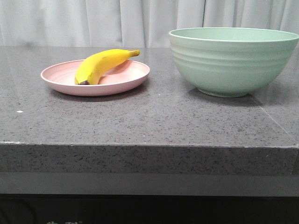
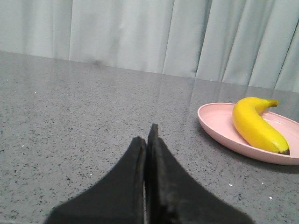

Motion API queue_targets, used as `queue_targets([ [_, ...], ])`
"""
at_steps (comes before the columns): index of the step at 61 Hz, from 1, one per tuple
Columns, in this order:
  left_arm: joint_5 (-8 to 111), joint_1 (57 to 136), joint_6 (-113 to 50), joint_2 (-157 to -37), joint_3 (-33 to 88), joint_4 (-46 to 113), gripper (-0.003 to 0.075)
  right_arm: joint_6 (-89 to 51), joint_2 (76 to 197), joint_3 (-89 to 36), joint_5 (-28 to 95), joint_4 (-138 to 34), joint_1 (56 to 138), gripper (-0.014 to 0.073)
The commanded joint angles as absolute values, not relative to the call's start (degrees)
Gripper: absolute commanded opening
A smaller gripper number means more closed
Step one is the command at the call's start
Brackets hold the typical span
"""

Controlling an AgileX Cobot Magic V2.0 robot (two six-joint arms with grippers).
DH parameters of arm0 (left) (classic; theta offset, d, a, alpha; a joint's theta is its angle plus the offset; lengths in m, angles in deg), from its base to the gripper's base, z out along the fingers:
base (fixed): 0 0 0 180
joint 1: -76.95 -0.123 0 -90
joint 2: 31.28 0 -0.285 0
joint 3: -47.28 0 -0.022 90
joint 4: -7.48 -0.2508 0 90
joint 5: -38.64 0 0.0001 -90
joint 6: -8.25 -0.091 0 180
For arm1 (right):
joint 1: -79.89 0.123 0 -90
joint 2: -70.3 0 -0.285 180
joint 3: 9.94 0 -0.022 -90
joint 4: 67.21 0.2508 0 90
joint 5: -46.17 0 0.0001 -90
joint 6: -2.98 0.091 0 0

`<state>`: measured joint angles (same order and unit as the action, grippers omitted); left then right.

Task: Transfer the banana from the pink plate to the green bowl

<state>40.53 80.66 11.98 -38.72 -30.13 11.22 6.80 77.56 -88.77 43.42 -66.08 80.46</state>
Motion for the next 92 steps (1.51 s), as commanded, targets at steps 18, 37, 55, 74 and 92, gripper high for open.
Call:
queue_targets([
  [18,35.95,80.55,11.92,-37.48,-30.40,11.67,-0.0018,6.61,76.17,-88.51,48.35,-66.60,80.58,-0.0068],
  [37,35.95,80.55,11.92,-37.48,-30.40,11.67,-0.0018,6.61,76.17,-88.51,48.49,-66.60,80.58,-0.0068],
  [55,35.27,80.55,11.92,-37.48,-30.27,11.67,-0.0018,6.56,76.17,-88.45,48.50,-66.66,80.58,-0.0068],
  [74,42.61,80.55,11.92,-38.80,-19.21,11.67,-0.0018,6.56,76.29,-79.37,43.84,-67.21,80.58,-0.0068],
  [92,54.82,80.55,11.92,-49.46,0.77,11.67,-0.0018,6.52,84.09,-61.85,28.72,-73.02,80.58,-0.0068],
])
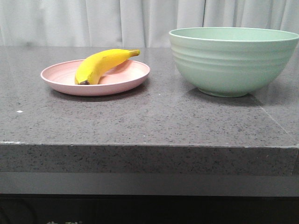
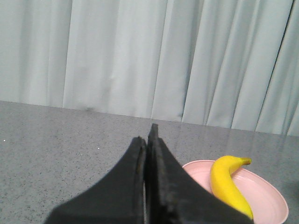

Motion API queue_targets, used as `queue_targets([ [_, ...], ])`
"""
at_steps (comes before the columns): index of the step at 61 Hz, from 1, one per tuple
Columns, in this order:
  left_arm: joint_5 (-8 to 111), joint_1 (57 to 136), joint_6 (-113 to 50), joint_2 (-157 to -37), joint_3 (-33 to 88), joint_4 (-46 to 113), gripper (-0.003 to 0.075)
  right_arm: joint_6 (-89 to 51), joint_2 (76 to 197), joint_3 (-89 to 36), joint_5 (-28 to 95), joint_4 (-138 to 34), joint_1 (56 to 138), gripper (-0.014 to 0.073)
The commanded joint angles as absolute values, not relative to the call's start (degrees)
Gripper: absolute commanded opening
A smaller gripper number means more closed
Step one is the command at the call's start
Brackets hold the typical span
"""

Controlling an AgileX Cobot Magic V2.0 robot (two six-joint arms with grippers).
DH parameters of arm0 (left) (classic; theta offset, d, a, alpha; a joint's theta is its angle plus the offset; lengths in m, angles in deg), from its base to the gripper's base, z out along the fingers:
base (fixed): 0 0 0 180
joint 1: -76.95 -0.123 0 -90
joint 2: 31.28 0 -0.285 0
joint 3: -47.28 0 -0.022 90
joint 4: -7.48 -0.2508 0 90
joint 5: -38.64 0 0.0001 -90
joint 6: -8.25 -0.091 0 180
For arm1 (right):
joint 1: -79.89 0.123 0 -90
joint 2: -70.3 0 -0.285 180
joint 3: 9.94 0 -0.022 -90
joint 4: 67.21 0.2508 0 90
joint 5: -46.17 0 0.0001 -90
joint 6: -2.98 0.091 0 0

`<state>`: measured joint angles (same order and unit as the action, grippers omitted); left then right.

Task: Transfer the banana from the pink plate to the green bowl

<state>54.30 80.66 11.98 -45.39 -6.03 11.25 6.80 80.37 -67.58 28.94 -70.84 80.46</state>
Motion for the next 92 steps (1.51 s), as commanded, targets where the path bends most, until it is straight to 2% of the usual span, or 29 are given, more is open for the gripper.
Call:
queue_targets([
  [1,55.65,80.55,11.92,-50.15,1.71,11.67,-0.0018,6.52,84.98,-60.60,28.09,-73.17,80.58,-0.0068],
  [11,64.56,80.55,11.92,-58.74,11.90,11.67,-0.0018,6.52,92.46,-51.56,20.72,-73.34,80.58,-0.0068],
  [22,67.71,80.55,11.82,-66.51,17.84,11.67,-0.0018,6.52,100.84,-44.38,14.81,-73.34,80.58,-0.0068],
  [58,67.35,80.55,11.82,-77.62,16.87,10.86,-0.0013,6.52,110.28,-43.59,11.45,-72.67,80.58,-0.0062],
  [61,67.11,80.55,11.82,-78.73,16.87,10.14,0.0017,6.52,110.65,-43.59,11.05,-72.67,80.58,-0.0032],
  [65,66.62,80.55,11.82,-80.06,16.87,9.39,0.0104,6.52,110.95,-43.59,10.63,-72.67,80.58,0.0055],
  [74,65.06,80.55,11.82,-82.77,16.87,8.81,0.0473,6.52,110.97,-43.59,10.55,-72.67,80.58,0.0412],
  [78,64.41,80.67,11.82,-84.04,16.87,8.81,0.0561,6.52,110.97,-43.59,10.60,-72.67,80.58,0.0524],
  [82,64.41,81.48,11.82,-85.29,17.51,8.93,0.0568,6.52,110.97,-43.59,10.60,-72.67,80.58,0.0568],
  [92,64.41,88.28,11.82,-88.68,20.44,8.93,0.0566,6.52,110.97,-43.59,10.66,-72.39,80.58,0.0571],
])
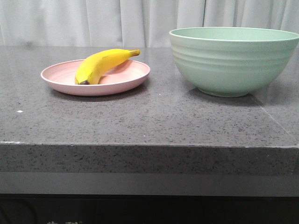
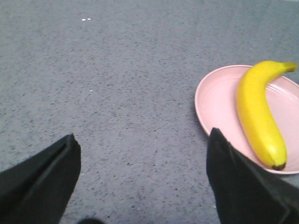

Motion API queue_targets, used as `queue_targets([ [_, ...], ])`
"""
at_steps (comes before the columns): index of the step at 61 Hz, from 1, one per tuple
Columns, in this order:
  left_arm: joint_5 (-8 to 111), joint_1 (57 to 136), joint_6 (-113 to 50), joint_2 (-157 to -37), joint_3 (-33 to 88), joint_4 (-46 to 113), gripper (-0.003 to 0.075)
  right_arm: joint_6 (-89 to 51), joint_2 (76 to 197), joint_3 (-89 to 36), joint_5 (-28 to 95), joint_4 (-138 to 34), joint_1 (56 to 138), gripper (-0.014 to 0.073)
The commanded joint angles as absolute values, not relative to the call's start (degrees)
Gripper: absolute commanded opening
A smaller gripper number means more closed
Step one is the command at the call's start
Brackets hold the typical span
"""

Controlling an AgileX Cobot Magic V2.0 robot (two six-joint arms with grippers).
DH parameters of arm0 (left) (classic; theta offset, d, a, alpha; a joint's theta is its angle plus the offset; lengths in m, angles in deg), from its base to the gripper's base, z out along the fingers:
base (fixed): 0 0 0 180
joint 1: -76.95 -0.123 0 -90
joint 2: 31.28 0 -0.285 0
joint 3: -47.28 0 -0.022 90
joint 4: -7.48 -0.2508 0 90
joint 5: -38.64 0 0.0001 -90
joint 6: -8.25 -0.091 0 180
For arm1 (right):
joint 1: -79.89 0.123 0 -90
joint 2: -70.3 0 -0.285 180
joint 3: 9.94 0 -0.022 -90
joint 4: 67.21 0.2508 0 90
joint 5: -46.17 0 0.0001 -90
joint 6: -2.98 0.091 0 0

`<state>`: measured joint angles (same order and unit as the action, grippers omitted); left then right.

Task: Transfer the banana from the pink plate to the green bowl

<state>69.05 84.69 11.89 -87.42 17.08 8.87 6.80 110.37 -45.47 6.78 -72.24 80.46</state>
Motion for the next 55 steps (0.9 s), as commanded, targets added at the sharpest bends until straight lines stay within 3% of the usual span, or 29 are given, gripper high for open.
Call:
queue_targets([
  [1,64.41,89.04,11.82,-89.00,20.70,8.93,0.0566,6.52,110.97,-43.59,10.66,-72.27,80.58,0.0571],
  [19,68.49,102.59,12.99,-99.13,28.87,6.93,0.0567,6.52,110.97,-43.59,10.66,-71.49,80.58,0.0571],
  [36,86.71,103.54,17.95,-115.84,45.72,7.48,0.0566,6.52,110.97,-43.59,10.66,-71.31,80.58,0.0571],
  [55,94.79,103.54,18.21,-131.02,59.30,11.78,0.0566,6.52,110.97,-43.59,10.77,-71.25,80.58,0.0571],
])
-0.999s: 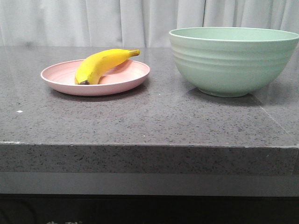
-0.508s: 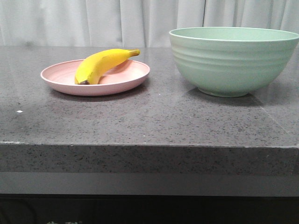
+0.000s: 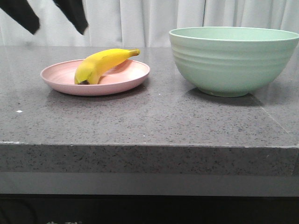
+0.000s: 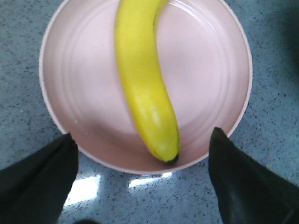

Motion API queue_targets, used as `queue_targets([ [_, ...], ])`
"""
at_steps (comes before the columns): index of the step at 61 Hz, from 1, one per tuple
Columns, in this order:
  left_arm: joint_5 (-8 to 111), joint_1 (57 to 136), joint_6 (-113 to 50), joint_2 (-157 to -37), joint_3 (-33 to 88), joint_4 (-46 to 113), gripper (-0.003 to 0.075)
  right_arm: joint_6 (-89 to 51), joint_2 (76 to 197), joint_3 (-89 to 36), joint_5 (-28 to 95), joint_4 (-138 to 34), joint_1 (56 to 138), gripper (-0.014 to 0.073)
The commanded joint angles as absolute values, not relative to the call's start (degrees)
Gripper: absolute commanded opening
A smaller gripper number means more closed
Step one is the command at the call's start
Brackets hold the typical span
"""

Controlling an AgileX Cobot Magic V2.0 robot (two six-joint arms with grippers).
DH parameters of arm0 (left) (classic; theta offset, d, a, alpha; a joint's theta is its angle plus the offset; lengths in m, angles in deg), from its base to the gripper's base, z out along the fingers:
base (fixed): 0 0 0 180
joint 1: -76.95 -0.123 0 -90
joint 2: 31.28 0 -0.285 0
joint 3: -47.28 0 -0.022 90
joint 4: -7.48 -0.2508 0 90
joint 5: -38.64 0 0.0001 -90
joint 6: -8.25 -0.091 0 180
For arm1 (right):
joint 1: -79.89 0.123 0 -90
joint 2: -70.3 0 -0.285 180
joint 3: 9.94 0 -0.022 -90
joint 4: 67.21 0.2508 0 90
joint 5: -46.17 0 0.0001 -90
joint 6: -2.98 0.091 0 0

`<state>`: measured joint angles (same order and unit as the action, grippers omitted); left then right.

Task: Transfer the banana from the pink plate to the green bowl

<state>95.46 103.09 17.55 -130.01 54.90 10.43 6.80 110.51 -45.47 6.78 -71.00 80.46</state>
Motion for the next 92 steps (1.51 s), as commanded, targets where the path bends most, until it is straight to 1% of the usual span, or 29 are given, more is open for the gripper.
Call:
queue_targets([
  [1,94.80,103.54,18.39,-131.54,59.92,11.78,0.0566,6.52,110.97,-43.59,10.77,-71.25,80.58,0.0571],
  [15,94.94,103.54,20.62,-138.43,63.87,11.78,0.0566,6.52,110.97,-43.59,10.77,-71.25,80.58,0.0571],
  [26,94.43,103.54,21.15,-141.95,64.56,11.78,0.0566,6.52,110.97,-43.59,10.77,-71.25,80.58,0.0571],
  [51,94.16,103.54,21.15,-144.42,64.56,11.68,0.0557,6.52,110.97,-43.59,10.77,-71.25,80.58,0.0571],
  [58,93.91,103.54,21.15,-144.66,64.56,11.66,0.0504,6.52,110.97,-43.59,10.77,-71.25,80.58,0.0571],
  [65,93.91,103.54,21.15,-144.88,64.56,11.66,0.0416,6.52,110.97,-43.59,10.77,-71.25,80.58,0.0571],
  [70,93.91,103.54,21.15,-144.98,64.56,11.66,0.0330,6.52,110.97,-43.59,10.77,-71.25,80.58,0.0571],
  [79,94.17,103.54,21.15,-144.98,65.24,11.66,0.0225,6.52,110.97,-43.59,10.77,-71.25,80.58,0.0571],
  [86,95.59,103.54,21.15,-144.85,67.13,11.77,0.0182,6.52,110.97,-43.59,10.77,-71.25,80.58,0.0571],
  [92,97.95,103.54,21.15,-144.85,69.64,11.77,0.0169,6.52,110.97,-43.59,10.77,-71.25,80.58,0.0571],
])
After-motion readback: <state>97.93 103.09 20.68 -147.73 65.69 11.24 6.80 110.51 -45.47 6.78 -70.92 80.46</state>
